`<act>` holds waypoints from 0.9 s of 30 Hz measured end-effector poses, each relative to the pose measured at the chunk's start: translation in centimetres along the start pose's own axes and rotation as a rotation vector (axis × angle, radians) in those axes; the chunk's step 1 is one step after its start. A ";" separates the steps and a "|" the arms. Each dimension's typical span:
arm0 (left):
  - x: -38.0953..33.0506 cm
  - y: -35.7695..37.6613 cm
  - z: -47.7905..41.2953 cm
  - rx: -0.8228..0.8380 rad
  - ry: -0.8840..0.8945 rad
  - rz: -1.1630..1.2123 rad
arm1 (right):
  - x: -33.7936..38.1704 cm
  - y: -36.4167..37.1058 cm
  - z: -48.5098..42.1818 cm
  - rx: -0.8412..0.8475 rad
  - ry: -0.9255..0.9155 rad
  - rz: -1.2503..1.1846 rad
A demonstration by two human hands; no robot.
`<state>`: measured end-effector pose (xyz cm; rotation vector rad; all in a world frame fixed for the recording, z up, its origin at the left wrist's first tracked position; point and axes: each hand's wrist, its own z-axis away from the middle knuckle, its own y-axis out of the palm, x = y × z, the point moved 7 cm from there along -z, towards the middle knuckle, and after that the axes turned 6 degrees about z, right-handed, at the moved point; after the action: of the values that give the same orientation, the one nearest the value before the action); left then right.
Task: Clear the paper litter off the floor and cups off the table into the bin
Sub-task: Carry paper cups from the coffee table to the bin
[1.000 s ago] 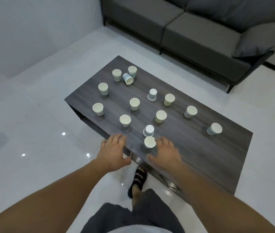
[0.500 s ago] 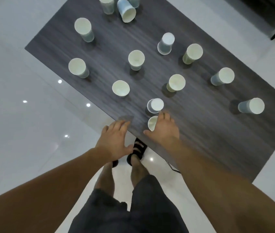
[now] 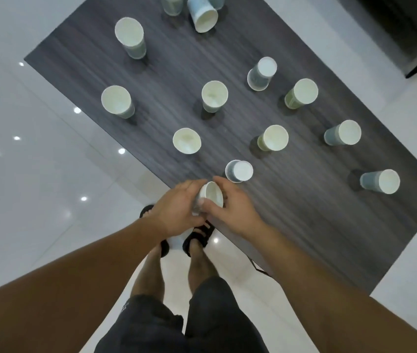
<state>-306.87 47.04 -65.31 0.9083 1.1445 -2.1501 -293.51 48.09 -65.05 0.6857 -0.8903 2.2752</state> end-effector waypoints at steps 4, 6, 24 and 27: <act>2.3 -1.7 0.2 -0.079 -0.081 0.018 | -0.2 -4.0 -2.0 -0.310 -0.057 0.296; 4.1 -1.9 1.0 -0.079 -0.167 0.036 | -1.2 -5.9 -3.9 -0.442 -0.018 0.587; -4.0 -6.6 2.8 -0.111 -0.106 -0.057 | 1.1 -8.8 -1.5 -0.226 0.186 0.347; -8.8 -8.1 2.3 -0.085 -0.021 -0.075 | 2.5 -11.1 2.1 -0.216 0.153 0.283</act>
<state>-307.80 50.34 -53.59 0.8156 1.2683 -2.1474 -287.14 54.05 -57.44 0.3013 -1.1980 2.3884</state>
